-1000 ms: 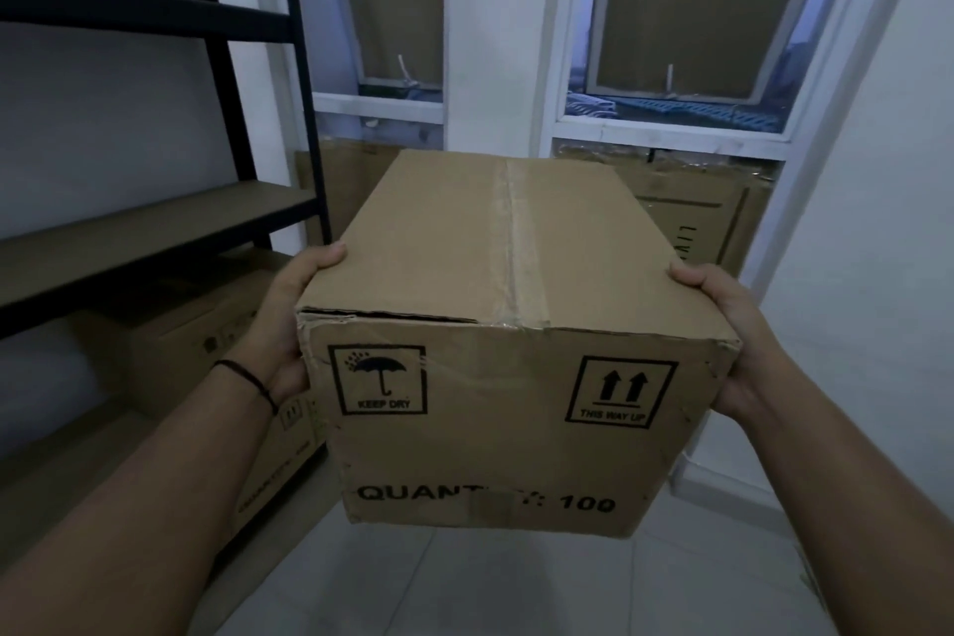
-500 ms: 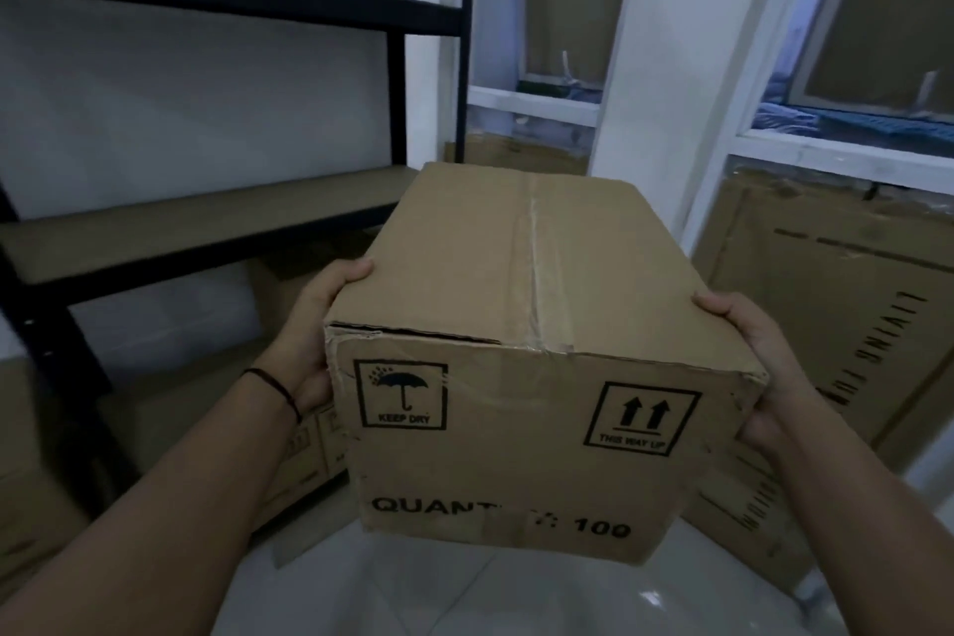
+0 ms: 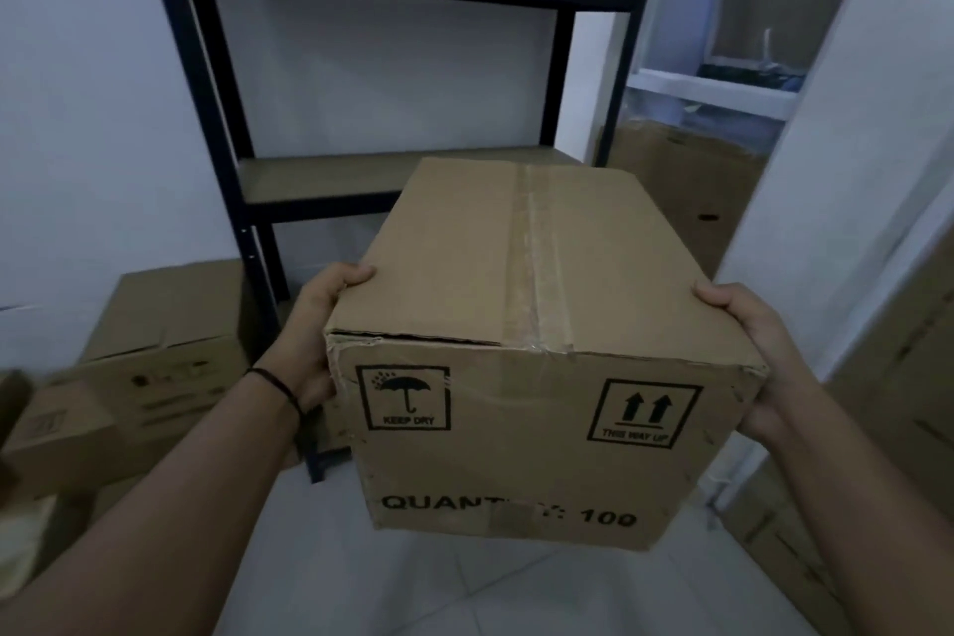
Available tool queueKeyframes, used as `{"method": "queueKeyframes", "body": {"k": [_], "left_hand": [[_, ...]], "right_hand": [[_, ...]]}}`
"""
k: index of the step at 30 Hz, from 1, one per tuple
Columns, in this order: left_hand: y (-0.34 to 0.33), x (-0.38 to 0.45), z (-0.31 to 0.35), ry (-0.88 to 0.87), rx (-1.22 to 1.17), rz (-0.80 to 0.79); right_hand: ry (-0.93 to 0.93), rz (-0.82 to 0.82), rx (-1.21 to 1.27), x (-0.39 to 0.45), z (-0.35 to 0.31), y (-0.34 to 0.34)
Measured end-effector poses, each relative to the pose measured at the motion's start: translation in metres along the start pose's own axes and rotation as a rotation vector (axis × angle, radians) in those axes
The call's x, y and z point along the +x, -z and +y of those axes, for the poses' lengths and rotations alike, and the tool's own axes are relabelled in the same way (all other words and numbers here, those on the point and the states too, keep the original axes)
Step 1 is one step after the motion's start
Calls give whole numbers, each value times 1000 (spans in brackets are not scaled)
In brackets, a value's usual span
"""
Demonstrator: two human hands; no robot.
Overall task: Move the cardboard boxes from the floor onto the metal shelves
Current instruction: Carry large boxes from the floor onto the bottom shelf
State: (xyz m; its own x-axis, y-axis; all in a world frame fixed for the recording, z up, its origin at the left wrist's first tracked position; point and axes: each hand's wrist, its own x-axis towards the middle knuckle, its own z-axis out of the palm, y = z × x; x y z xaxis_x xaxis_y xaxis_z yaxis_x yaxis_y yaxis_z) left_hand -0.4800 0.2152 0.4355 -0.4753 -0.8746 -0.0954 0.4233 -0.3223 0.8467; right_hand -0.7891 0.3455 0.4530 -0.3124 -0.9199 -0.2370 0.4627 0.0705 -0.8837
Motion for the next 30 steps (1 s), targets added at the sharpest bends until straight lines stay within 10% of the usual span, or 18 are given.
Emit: {"method": "queueKeyframes", "body": {"k": [30], "left_hand": [[168,-37,-5,95,-121,502]], "right_hand": [[-321,-159,-177,103,132,-111]]}}
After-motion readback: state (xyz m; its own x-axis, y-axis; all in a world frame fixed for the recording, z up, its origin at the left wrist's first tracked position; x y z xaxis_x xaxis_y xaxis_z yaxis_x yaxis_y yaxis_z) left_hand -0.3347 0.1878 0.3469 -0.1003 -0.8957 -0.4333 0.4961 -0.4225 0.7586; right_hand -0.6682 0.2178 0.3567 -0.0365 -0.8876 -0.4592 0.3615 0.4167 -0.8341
